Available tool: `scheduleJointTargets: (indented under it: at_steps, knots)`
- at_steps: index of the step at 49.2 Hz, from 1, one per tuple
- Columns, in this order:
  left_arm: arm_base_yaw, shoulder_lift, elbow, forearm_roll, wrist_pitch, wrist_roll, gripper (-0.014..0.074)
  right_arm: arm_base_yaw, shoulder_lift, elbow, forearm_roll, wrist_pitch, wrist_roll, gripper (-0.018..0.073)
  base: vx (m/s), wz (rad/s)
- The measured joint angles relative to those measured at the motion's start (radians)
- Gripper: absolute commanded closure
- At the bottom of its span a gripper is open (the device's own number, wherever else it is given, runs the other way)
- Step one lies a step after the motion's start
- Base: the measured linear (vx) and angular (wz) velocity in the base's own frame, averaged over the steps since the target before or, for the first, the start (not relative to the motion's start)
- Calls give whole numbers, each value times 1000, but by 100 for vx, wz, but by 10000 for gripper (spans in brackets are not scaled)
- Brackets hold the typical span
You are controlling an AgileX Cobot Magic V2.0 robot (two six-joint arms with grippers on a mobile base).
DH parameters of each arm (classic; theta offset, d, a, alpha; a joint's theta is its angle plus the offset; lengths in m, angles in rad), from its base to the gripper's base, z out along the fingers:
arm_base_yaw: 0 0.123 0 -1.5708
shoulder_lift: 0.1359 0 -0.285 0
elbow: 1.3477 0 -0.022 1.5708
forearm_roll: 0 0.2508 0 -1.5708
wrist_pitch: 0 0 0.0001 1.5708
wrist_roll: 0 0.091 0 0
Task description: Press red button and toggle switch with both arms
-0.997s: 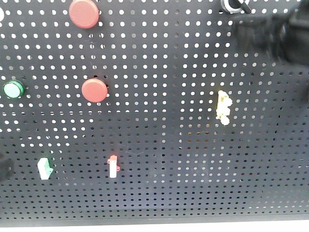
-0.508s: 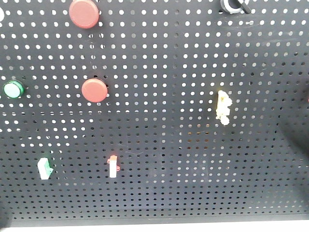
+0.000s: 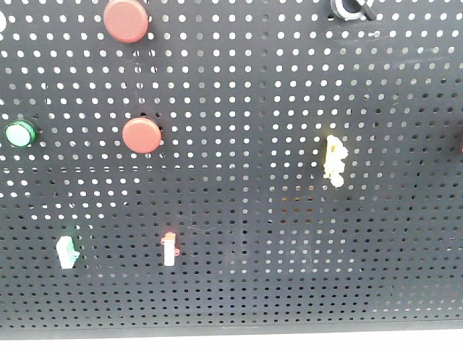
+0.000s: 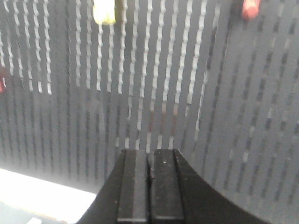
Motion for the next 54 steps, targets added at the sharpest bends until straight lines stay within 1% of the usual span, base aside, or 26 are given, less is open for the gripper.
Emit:
scheduleJointTargets:
  at_steps: [7,19,24,26,29,33,36,39,44,47,49,54]
  knots:
    - [0,-6,0,0,27,0,594,0,0,14,0,2,-2,562,0,0]
    - [0,-6,0,0,28,0,594,0,0,14,0,2,-2,562,0,0]
    - [4,-20,33,3,-5,0,594,0,0,14,0,2,-2,562,0,0]
    - [15,-34,63,14,-41,0,594,0,0,14,0,2,-3,562,0,0]
    - [52,-78,121,25,-129,0,594,0,0,14,0,2,-3,562,0,0]
    - [123,-146,223,23,-290,-2,594,0,0,14,0,2,-3,562,0,0]
    - [179,-191,276,18,-366,-17,594,0,0,14,0,2,-3,562,0,0]
    - [227,-236,297,15,-411,-32,594,0,0,14,0,2,-3,562,0,0]
    - [298,-304,300,14,-412,-48,594,0,0,14,0,2,-3,562,0,0]
    - [326,-334,301,14,-394,-51,594,0,0,14,0,2,-3,562,0,0]
    - [340,-347,301,14,-376,-52,594,0,0,14,0,2,-3,562,0,0]
    - [349,-356,302,14,-342,-52,594,0,0,14,0,2,-3,562,0,0]
